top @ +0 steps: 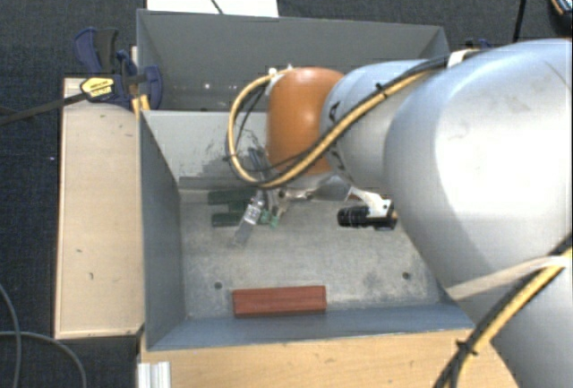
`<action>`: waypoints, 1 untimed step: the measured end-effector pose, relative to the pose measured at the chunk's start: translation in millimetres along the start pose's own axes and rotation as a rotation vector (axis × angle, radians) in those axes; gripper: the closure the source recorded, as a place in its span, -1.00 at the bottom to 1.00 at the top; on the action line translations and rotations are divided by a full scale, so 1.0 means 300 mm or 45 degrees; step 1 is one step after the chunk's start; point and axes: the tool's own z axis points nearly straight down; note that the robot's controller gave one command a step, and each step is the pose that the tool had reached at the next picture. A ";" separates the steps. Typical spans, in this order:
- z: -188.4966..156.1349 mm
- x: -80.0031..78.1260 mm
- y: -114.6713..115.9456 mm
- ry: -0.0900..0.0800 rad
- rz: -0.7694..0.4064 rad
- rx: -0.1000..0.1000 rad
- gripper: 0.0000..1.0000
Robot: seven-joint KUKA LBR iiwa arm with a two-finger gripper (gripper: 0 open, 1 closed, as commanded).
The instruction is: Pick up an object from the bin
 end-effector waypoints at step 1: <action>-0.003 -0.001 0.002 -0.002 -0.001 -0.002 -1.00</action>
Offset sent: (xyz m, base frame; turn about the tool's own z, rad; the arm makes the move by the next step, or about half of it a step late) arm 0.0000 0.0000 0.0000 0.0000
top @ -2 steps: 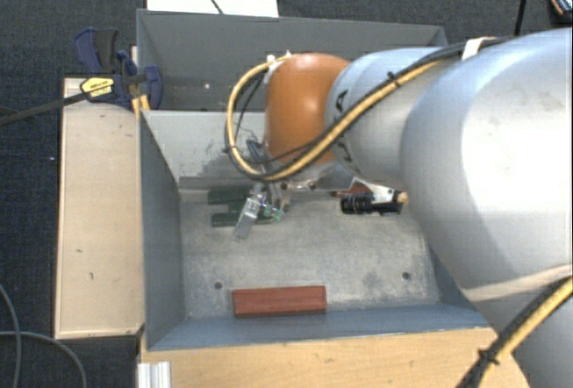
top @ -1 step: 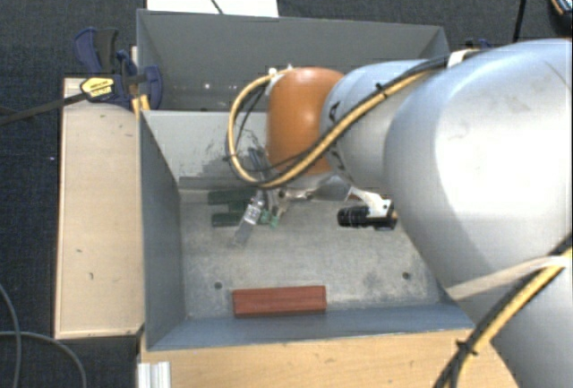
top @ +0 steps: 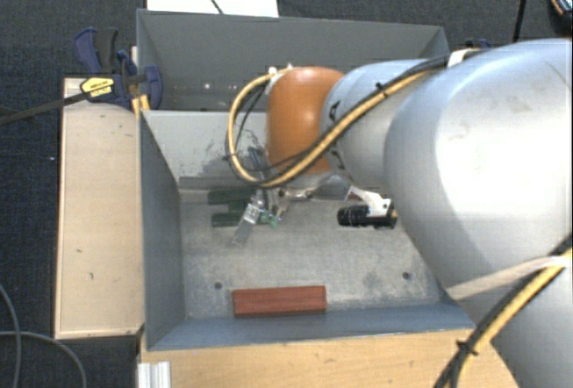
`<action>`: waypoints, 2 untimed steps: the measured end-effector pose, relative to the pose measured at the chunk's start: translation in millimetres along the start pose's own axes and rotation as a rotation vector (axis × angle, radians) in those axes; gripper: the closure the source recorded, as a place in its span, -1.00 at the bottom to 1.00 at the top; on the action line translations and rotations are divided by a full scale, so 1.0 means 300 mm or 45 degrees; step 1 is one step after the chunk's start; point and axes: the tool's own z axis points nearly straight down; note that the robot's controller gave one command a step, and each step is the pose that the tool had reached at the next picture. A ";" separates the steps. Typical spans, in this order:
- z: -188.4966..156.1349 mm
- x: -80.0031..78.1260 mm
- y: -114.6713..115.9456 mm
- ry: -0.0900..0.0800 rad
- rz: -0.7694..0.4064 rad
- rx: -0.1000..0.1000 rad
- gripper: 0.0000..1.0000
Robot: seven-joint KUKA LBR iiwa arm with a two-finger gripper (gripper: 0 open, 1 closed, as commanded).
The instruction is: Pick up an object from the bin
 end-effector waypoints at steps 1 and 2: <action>-0.009 -0.005 0.001 -0.004 0.000 -0.001 1.00; -0.025 -0.007 0.004 -0.001 0.000 -0.001 1.00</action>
Offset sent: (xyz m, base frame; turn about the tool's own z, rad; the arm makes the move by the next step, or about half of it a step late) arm 0.0000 0.0000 0.0000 0.0000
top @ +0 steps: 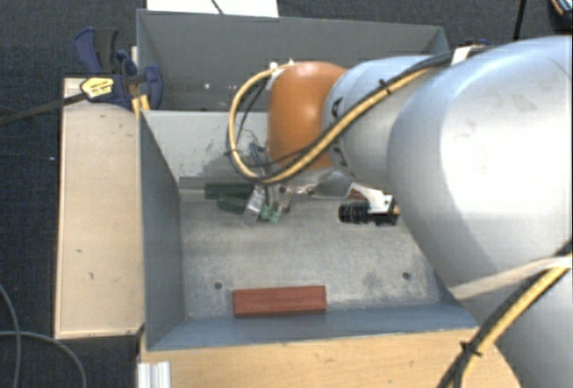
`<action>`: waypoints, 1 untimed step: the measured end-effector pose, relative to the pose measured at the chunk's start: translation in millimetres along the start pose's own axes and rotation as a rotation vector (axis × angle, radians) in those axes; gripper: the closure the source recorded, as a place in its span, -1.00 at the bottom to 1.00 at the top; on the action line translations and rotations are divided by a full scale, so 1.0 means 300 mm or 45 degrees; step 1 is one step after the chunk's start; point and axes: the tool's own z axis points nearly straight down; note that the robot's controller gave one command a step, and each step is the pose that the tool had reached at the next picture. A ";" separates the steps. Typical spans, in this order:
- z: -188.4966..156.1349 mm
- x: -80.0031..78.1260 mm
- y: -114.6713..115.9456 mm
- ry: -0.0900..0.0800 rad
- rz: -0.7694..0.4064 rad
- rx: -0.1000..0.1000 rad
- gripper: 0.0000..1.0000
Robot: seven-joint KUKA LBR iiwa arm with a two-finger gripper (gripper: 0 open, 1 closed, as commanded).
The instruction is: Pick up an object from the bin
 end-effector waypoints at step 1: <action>-0.066 -0.003 0.003 -0.003 -0.001 -0.003 1.00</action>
Offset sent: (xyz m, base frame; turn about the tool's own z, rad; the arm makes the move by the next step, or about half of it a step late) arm 0.0000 0.0000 0.0182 0.0000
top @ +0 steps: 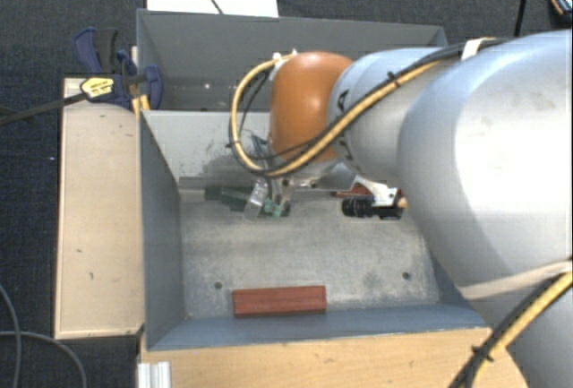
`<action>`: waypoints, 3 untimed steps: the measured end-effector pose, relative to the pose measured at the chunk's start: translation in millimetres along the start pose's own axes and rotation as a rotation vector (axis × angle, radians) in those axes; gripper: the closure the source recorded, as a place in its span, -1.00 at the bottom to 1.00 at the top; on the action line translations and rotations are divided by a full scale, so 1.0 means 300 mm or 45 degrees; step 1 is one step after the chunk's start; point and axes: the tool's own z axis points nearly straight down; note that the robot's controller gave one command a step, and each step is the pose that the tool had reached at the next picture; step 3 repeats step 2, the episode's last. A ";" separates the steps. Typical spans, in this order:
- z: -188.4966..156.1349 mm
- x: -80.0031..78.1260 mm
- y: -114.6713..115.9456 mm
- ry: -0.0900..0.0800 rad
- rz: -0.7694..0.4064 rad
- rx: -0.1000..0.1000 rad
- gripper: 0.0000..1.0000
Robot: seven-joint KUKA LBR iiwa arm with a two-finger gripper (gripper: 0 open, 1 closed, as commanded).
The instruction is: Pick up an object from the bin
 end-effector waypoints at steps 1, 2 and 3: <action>-0.253 -0.006 0.007 -0.003 -0.009 -0.003 1.00; -0.343 -0.010 0.009 0.001 -0.017 0.001 1.00; -0.343 -0.010 0.009 0.001 -0.017 0.001 1.00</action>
Offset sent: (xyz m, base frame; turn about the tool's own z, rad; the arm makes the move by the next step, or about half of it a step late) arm -0.0002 0.0002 0.0703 0.0000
